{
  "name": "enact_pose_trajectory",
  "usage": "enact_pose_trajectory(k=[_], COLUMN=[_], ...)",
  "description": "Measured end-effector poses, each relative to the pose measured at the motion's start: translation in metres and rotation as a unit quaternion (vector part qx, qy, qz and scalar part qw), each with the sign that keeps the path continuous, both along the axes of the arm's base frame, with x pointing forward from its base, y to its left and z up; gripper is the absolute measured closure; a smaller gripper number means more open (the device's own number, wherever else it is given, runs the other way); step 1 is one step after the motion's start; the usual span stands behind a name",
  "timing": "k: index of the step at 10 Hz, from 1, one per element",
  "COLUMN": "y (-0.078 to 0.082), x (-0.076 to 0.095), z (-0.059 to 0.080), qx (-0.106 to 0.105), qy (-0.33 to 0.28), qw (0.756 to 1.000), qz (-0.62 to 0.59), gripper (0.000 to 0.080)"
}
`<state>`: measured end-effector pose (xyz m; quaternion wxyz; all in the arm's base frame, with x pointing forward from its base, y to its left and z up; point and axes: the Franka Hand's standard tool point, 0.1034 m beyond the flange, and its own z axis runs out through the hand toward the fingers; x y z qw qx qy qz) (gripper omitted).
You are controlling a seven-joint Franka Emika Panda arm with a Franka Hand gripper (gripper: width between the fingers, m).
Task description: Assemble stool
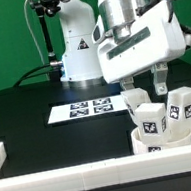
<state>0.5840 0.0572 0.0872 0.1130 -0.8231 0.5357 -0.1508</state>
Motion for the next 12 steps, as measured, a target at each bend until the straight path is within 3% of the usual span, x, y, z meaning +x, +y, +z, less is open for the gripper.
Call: enact_pose_trajectory(k=[2, 5, 6, 8, 11, 12], y=[-0.001, -0.001, -0.001, -0.003, -0.019, -0.023], x=[0.003, 0.002, -0.001, -0.003, -0.004, -0.004], z=[0.012, 0.009, 0.006, 0.005, 0.003, 0.003], qx=[0.007, 0.001, -0.033, -0.082, -0.147, -0.171], qy=[-0.004, -0.003, 0.002, 0.005, 0.003, 0.002], qw=[1.0, 1.0, 0.995, 0.977, 0.932, 0.908], qz=[-0.002, 0.009, 0.091, 0.197, 0.33, 0.383], gripper=[0.0151, 0.0151, 0.0151, 0.0151, 0.0151, 0.0151])
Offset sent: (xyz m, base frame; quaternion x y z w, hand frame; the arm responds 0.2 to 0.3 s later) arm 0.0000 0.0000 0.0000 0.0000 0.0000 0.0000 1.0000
